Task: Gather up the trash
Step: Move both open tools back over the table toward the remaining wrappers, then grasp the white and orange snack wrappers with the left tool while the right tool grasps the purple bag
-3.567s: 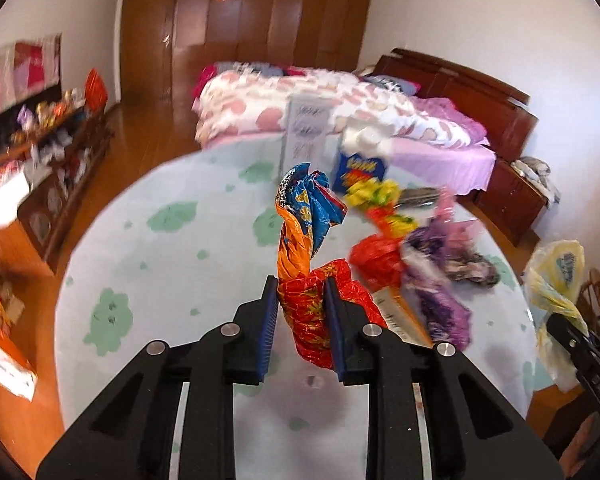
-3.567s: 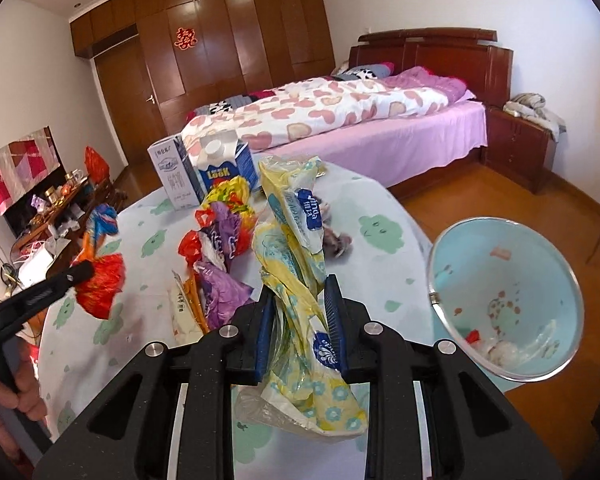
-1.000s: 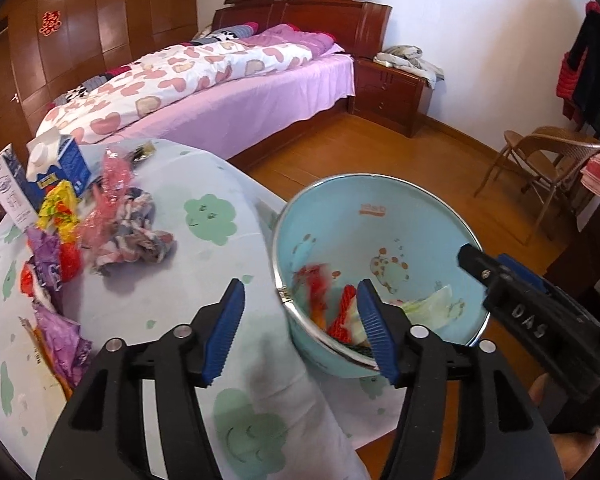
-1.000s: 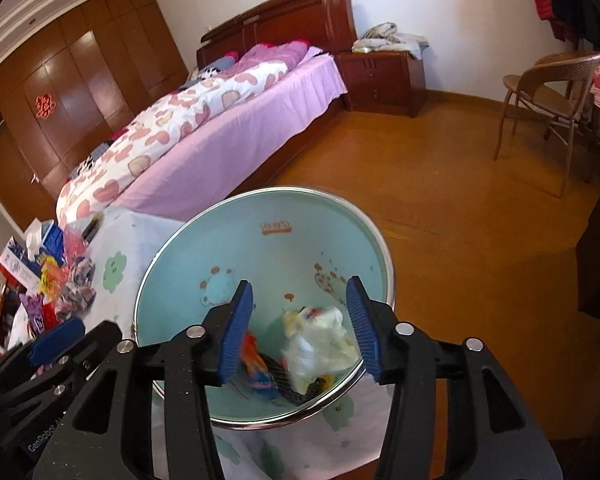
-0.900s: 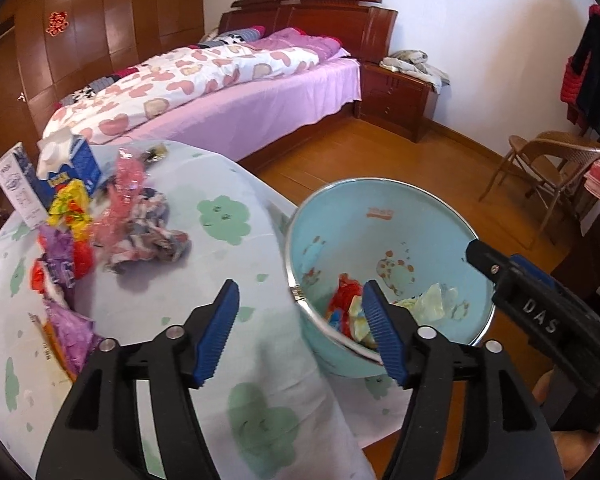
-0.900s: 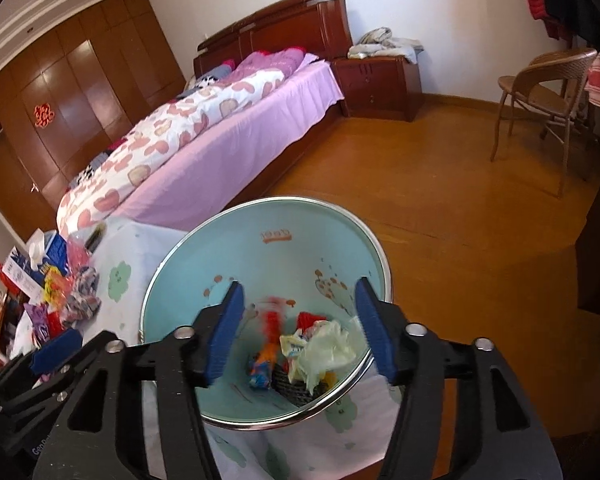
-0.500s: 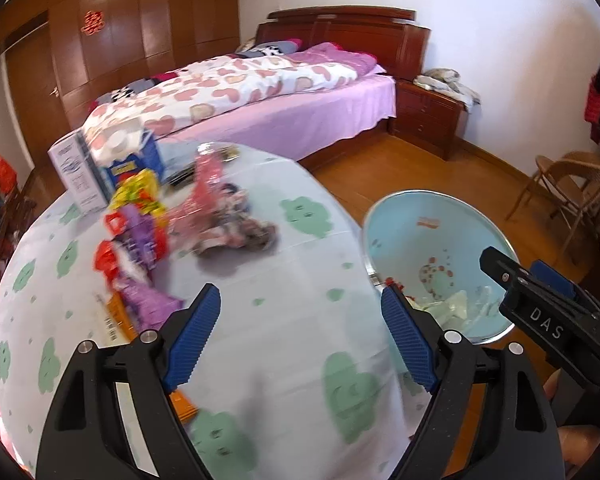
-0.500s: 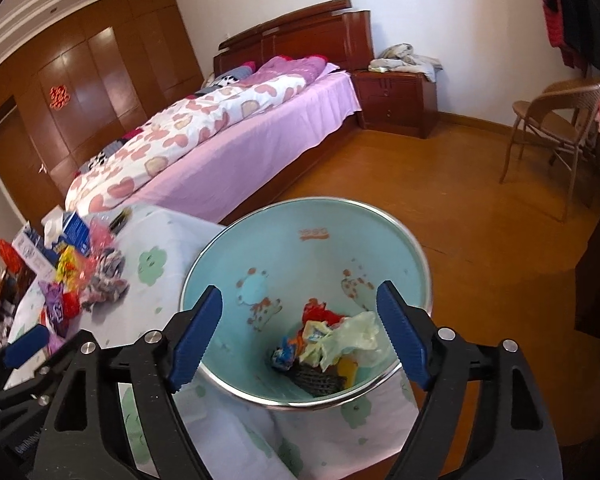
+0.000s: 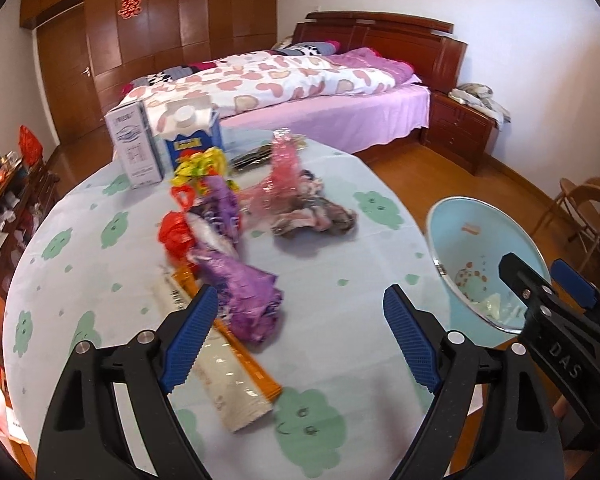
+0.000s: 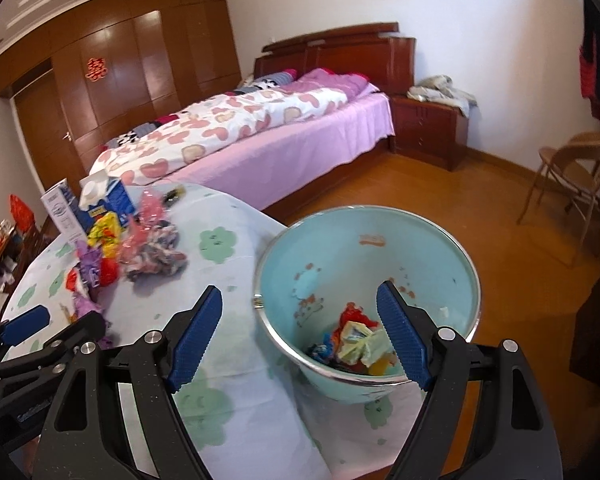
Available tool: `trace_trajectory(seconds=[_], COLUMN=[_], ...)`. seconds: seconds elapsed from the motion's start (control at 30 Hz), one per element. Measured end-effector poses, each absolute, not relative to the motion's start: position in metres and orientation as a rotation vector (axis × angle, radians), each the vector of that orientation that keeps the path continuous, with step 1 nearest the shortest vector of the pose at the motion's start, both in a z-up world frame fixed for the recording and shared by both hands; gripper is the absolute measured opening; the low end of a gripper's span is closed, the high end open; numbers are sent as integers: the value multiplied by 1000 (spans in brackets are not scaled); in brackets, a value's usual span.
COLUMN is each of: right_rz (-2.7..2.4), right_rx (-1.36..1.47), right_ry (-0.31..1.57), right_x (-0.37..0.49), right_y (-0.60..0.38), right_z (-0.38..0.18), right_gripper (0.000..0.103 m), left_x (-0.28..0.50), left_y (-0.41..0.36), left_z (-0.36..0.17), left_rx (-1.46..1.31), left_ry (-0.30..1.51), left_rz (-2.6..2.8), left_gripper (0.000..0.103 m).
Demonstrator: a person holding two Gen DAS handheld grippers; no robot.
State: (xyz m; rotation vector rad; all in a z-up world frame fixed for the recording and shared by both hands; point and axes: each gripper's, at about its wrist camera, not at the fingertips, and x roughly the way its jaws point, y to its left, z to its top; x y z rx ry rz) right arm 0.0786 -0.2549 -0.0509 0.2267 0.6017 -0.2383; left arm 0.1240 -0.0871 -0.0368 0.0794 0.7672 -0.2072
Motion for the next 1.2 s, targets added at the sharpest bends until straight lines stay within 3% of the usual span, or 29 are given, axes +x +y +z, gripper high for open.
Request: trace_trajectory(seconds=[0.57,1.0,1.03,1.13,1.2], right_rz=[-123,-111,-108,-102,-98], right_rx=[124,134,134,136,139], right_ry=[610,613,614,614,615], right_x=[80,81,81,81,81], right_y=[-190,-185,-185,-186,-185], right_z=[-56,-59,-59,-58,-58], right_gripper=[78,78,78,78,78], left_x=[133,146,147,146,146], left_y=[25,-11,-12,-9,0], left_z=[-67,-92,-96,-95,-95], left_rx=[-60,-118,-120,-96,-125], left_ry=[838,955,971,950,951], left_rz=[7,-71,-74,-69,-88], left_gripper=[84,82,79,56,48])
